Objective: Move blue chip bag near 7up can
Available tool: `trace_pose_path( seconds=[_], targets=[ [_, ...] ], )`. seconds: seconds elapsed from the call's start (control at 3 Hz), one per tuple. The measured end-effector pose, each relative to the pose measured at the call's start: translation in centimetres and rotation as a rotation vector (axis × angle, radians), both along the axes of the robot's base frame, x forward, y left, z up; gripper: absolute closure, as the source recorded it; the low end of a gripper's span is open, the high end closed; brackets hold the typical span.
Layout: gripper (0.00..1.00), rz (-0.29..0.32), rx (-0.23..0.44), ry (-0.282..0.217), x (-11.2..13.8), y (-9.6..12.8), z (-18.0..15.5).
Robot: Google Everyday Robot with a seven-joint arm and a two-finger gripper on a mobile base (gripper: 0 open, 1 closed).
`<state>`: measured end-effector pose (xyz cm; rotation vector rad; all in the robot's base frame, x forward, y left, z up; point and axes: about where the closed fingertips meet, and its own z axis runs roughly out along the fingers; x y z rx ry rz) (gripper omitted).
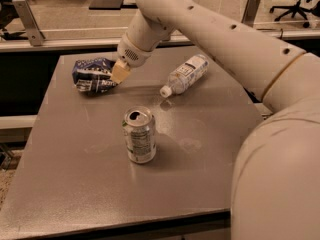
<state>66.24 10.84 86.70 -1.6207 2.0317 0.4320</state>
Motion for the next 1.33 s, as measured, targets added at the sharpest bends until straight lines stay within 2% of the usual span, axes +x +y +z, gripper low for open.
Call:
trace_pose_path(
  seconds=[0.33,0.67,1.0,1.33],
  targets=[
    [1.0,0.144,0.014,-0.021,-2.2,-2.9,1.0],
    [1.0,0.327,0.016,-0.055,-6.3,-5.4,1.3],
    [1.0,0.427,0.01,-0.056,-9.7,-6.3,0.7],
    [1.0,0.489,0.007,-0.05,-12.6,-7.6,0.3]
  ],
)
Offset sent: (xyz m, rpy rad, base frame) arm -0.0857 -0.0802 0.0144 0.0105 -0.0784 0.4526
